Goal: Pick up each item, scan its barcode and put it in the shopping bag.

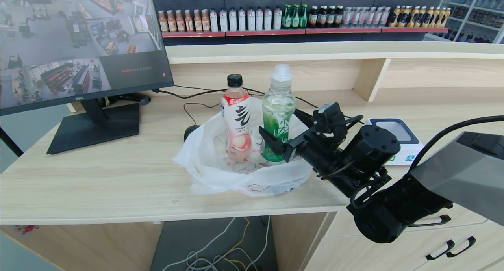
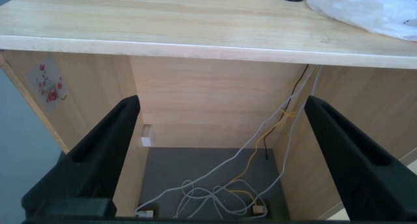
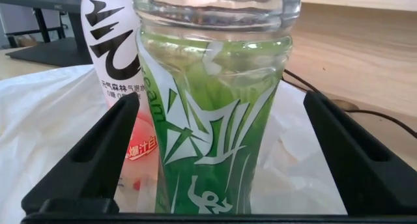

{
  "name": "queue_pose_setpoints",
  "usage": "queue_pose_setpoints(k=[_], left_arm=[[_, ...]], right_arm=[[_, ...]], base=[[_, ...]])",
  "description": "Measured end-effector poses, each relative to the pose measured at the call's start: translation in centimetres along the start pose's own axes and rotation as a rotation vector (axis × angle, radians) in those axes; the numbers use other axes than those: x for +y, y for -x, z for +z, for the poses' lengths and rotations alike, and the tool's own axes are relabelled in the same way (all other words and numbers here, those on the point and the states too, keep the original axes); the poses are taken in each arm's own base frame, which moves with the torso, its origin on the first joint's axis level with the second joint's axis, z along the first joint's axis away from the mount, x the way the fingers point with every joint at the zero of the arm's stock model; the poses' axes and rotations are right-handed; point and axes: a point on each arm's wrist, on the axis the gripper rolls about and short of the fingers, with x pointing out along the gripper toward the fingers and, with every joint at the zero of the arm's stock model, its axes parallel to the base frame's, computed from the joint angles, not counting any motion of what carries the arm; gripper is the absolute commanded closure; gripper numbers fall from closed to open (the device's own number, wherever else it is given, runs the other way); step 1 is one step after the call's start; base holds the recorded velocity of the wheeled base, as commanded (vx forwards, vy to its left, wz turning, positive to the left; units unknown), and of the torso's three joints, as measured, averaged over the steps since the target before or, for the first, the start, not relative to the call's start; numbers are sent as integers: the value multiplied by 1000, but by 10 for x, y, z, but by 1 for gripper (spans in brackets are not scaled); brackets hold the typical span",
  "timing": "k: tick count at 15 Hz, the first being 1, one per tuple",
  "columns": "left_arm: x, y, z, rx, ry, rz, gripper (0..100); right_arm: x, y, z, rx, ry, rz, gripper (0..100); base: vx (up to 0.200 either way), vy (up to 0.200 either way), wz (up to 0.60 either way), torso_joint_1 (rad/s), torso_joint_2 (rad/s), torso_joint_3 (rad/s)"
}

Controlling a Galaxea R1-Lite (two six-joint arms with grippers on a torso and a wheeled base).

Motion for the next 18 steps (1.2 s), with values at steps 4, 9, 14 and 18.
queue_pose_setpoints(k=[4, 9, 14, 18], left_arm=[[0, 0, 0, 0, -1, 0, 0], [0, 0, 0, 0, -1, 0, 0], [0, 0, 0, 0, -1, -1, 0], [0, 0, 0, 0, -2, -1, 0]], right_arm=[[1, 15, 16, 5, -1, 2, 0], [6, 84, 64, 34, -17, 10, 0], [16, 209, 119, 7, -59, 0, 0], [24, 282, 124, 151, -72, 0, 0]], base=[[0, 0, 0, 0, 0, 0], [0, 0, 0, 0, 0, 0], [0, 0, 0, 0, 0, 0], [0, 0, 0, 0, 0, 0]])
